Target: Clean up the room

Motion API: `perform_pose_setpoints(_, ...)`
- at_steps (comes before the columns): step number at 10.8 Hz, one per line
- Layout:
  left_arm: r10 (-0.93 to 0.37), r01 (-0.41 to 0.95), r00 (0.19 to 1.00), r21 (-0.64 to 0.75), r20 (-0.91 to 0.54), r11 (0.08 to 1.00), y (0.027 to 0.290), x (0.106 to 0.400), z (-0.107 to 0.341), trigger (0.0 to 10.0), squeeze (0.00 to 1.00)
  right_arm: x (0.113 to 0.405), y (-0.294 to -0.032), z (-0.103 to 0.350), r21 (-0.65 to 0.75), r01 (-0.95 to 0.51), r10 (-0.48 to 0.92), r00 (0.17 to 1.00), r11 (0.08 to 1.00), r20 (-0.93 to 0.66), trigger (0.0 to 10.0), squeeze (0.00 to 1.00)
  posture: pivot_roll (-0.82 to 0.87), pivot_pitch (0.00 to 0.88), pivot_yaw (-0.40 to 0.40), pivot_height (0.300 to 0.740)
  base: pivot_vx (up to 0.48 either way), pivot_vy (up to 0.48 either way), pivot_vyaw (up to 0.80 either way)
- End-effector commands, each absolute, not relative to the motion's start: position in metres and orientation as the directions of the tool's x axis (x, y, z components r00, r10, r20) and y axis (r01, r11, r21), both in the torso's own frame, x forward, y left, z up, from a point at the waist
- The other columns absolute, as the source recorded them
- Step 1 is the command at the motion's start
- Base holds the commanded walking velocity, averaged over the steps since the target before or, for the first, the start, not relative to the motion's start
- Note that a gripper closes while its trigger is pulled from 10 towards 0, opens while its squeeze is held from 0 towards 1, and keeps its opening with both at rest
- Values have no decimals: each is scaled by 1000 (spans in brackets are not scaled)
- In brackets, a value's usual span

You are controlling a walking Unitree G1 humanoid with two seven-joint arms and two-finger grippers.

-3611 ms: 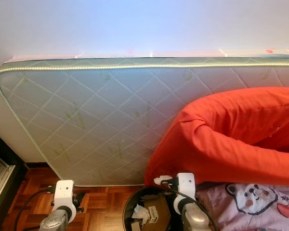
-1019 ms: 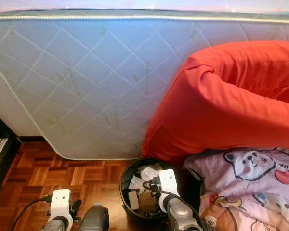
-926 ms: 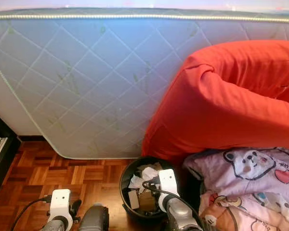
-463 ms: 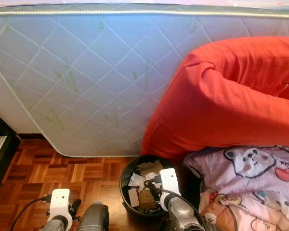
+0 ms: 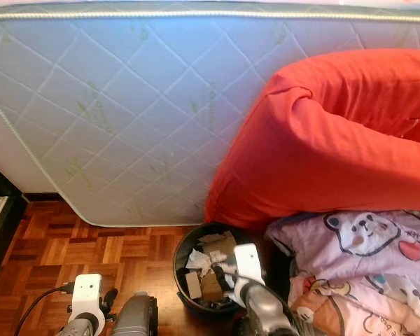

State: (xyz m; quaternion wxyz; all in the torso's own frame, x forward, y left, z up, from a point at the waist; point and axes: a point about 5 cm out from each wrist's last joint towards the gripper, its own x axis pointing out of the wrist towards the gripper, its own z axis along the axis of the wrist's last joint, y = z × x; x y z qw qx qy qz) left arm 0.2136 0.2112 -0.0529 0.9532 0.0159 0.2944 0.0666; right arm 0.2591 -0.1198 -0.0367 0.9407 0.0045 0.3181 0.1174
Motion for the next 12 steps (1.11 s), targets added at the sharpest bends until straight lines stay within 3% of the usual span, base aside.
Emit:
perform_pose_setpoints(1,147,-128,808,73,-570,989,213,207,-56,10000,0,256,-118,-39,70,-214,211,759,974,-616,10000,1000,225,168,-48,652,0,0,0)
perform_pose_setpoints(2,147,-128,809,73,-570,989,213,207,-56,10000,0,253,-115,-41,62,-212,205,761,975,-616,10000,1000,226,169,-49,652,0,0,0)
perform_pose_setpoints(3,147,-129,809,72,-569,989,213,207,-56,10000,0,251,-115,-43,55,-218,205,758,974,-619,10000,729,226,168,-50,652,0,0,0)
perform_pose_setpoints(4,147,-129,809,72,-569,989,213,208,-56,10000,0,248,-115,-45,39,-226,199,751,973,-630,10000,0,227,167,-50,652,0,0,0)
perform_pose_setpoints(6,145,-127,809,71,-569,989,212,208,-56,10000,0,247,-128,-48,-37,-209,133,739,977,-660,10000,0,228,166,-49,652,0,0,0)
perform_pose_setpoints(8,146,-128,809,72,-569,989,213,208,-56,10000,0,258,-141,-38,97,-137,167,789,986,-591,10000,0,223,166,-48,652,0,0,0)
perform_pose_setpoints(12,144,-125,810,72,-568,990,212,209,-56,10000,0,253,-161,-39,110,-128,168,798,986,-579,10000,0,225,164,-49,652,0,0,0)
